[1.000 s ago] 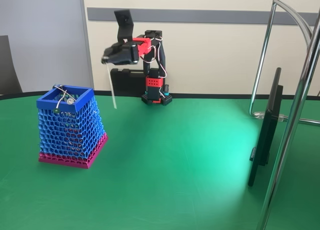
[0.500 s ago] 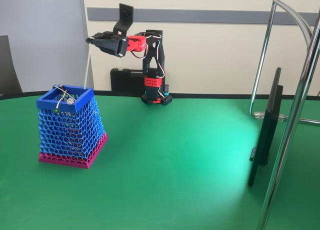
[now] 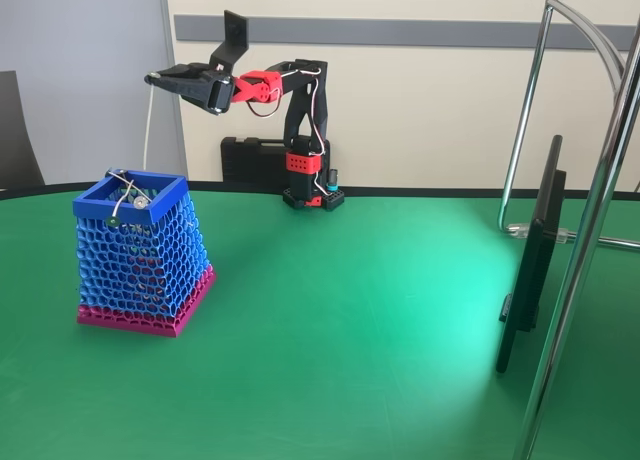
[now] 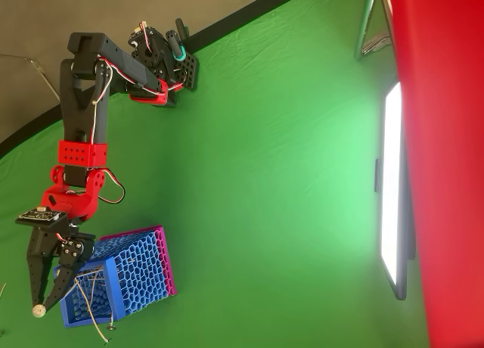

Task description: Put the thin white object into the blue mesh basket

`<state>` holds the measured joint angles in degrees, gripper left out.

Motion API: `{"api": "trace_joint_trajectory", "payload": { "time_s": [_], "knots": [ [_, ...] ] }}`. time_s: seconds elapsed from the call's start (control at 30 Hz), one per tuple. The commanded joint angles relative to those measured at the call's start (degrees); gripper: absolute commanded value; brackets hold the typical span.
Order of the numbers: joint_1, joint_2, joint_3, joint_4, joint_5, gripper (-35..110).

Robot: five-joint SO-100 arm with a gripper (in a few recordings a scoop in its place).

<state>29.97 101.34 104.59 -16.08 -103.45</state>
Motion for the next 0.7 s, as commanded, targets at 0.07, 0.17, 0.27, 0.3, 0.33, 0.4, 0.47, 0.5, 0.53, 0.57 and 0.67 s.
{"api": "trace_joint_trajectory", "payload": {
  "time_s": [0.07,0.17,0.27,0.3,0.33,0.4,0.47,0.5,0.53,0.57,0.67],
  "knots": [
    [0.3,3.3,4.7,-4.8,1.0,2],
    [-0.3,3.7,6.4,-5.0,1.2,4],
    [-0.8,4.0,8.1,-5.0,1.7,5],
    [-0.9,4.1,8.9,-5.2,1.7,6],
    [-1.1,4.1,9.8,-5.6,1.8,7],
    [-1.3,4.4,12.2,-7.4,1.8,8],
    [-1.3,4.7,14.5,-9.0,1.8,8],
    [-1.3,5.1,15.6,-9.4,1.8,8],
    [-1.2,5.5,16.9,-9.5,1.9,8],
    [-1.1,6.0,17.9,-9.7,1.9,8],
    [-0.3,6.8,22.0,-13.5,2.0,9]
  ]
}}
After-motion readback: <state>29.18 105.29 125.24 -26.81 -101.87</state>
